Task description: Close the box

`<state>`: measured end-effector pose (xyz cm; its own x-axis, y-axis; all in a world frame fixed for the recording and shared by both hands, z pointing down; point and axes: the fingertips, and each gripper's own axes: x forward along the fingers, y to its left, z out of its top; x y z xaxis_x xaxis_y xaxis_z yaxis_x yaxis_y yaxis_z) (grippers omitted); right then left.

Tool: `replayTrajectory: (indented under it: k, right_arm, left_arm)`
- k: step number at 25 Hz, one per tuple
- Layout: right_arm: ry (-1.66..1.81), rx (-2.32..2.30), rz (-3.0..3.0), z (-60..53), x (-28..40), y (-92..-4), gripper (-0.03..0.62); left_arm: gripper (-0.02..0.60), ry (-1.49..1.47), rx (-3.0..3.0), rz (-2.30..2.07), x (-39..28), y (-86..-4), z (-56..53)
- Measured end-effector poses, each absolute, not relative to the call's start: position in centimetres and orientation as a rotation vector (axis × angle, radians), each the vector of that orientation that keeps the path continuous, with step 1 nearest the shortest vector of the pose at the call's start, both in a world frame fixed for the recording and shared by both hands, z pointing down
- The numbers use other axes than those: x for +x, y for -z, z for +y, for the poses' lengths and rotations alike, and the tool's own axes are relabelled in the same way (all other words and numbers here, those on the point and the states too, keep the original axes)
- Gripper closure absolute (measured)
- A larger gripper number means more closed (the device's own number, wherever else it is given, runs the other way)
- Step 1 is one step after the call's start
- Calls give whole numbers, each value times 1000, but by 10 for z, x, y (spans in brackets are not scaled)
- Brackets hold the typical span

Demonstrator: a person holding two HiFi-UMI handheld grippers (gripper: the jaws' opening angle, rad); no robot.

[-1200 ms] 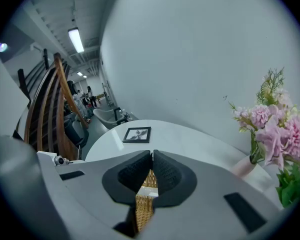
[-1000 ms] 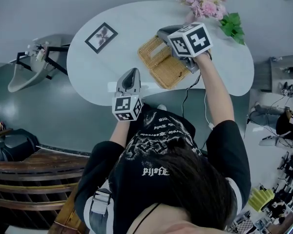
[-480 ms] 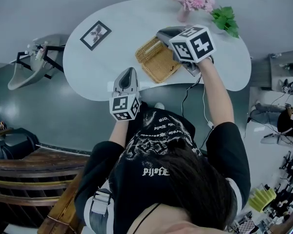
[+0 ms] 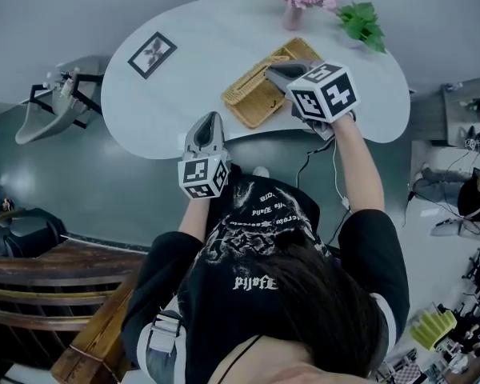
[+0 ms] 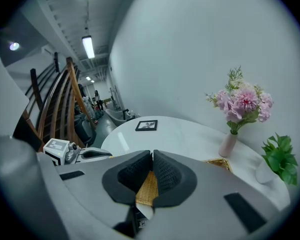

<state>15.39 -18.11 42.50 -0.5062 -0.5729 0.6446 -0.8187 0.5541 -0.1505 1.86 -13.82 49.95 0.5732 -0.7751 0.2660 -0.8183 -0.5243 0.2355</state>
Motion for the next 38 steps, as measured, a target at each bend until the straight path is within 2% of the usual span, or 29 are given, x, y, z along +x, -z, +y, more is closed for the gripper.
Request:
replayTrajectory:
  k: [13, 31, 32, 34, 38]
  right_arm:
    - [-746, 1128, -2184, -129, 180, -487, 549]
    - [-859, 1240, -2173, -102, 185, -555, 543]
    - [-855, 1236, -2175, -98, 183, -556, 537]
    - [-859, 1230, -2186, -89, 177, -556, 431]
    - [-805, 1371, -2225, -83, 174, -546, 425]
  left_arm:
    - [554, -206, 2485, -1288, 43, -504, -112]
    - [554, -204, 2475, -1327, 39, -503, -77]
    - [554, -199, 2475, -1328, 38, -503, -76]
    - [554, -187, 2474, -1330, 36, -502, -73]
    - [554, -161, 2482, -1337, 33, -498, -71]
